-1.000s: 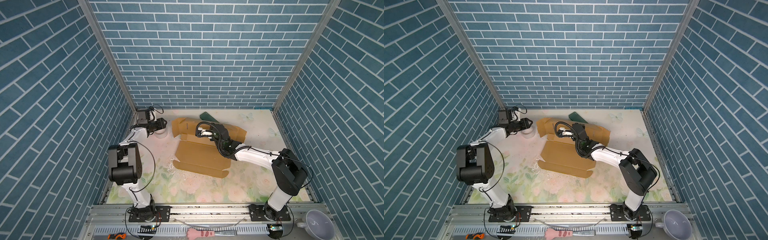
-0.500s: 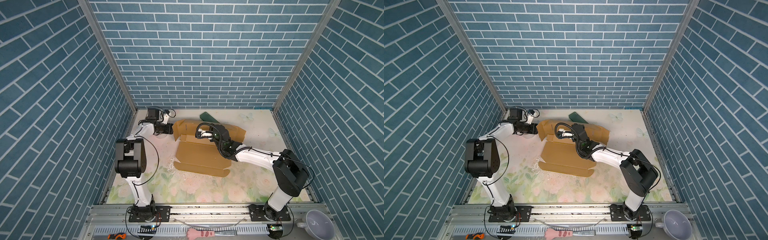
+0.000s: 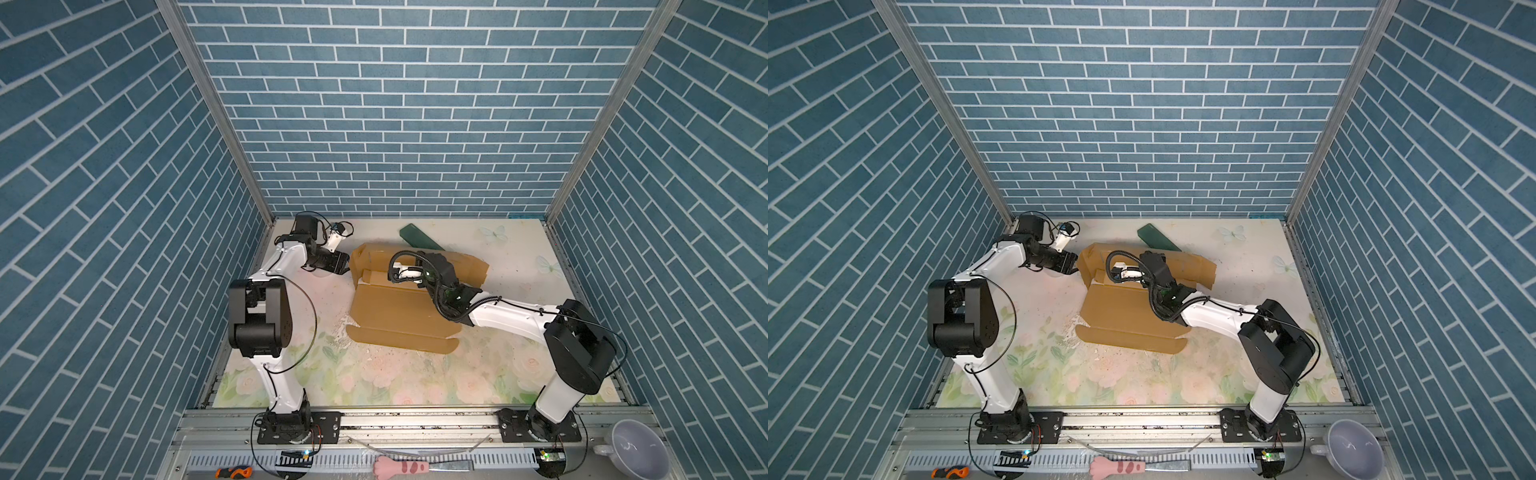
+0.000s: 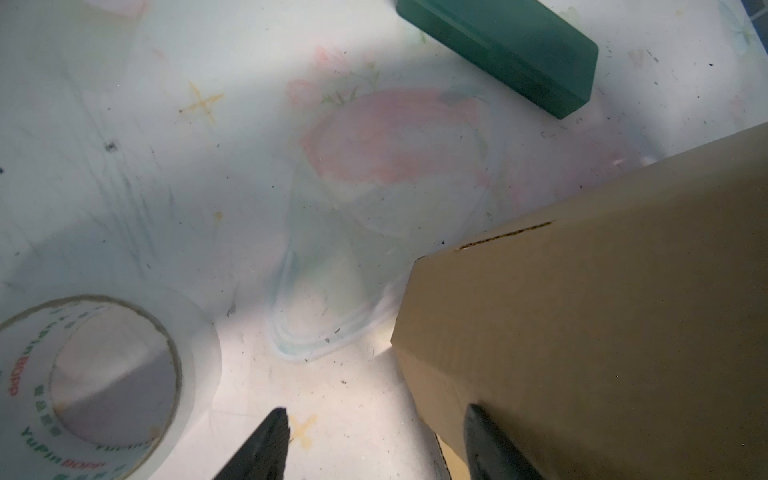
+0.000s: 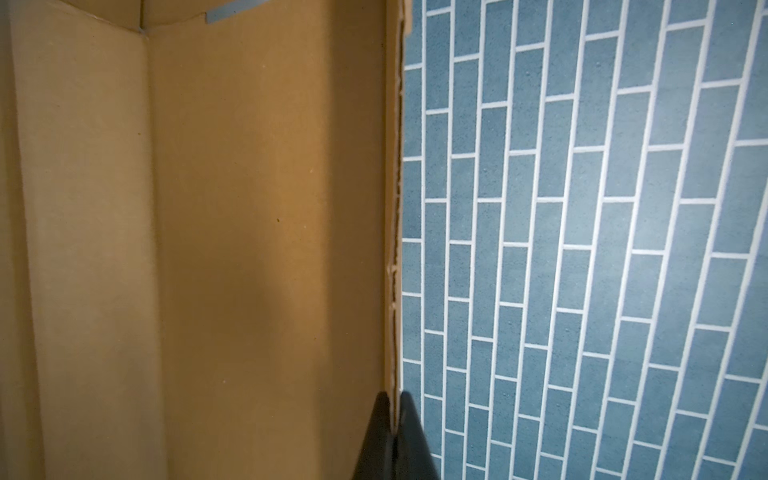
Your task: Fold the paper box
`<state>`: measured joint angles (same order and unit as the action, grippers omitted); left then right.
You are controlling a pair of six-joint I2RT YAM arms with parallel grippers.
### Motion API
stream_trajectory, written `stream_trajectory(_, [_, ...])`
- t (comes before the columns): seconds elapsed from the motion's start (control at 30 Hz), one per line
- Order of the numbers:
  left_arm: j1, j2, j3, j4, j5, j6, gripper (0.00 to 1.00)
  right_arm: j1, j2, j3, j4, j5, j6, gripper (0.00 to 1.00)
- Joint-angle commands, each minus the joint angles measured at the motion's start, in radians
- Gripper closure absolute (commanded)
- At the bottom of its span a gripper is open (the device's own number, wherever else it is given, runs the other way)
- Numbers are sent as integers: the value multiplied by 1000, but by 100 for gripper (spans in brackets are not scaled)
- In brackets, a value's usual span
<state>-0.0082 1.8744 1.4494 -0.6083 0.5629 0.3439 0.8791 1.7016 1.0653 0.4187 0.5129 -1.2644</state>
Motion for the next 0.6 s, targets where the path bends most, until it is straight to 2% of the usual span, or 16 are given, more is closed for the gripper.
stream_trajectory(0.0, [-30,-9,12,-51,31,57,30,13,17,8,-49,-2,-30,100])
stream_trajectory(0.33, [-45,-32,-49,55,71,12,26,45,20,-20,-73,20,-19,100])
stream_trajectory(0.57, [-24,-28,-13,-35,26,49,23,47,29,-38,-45,49,-20,100])
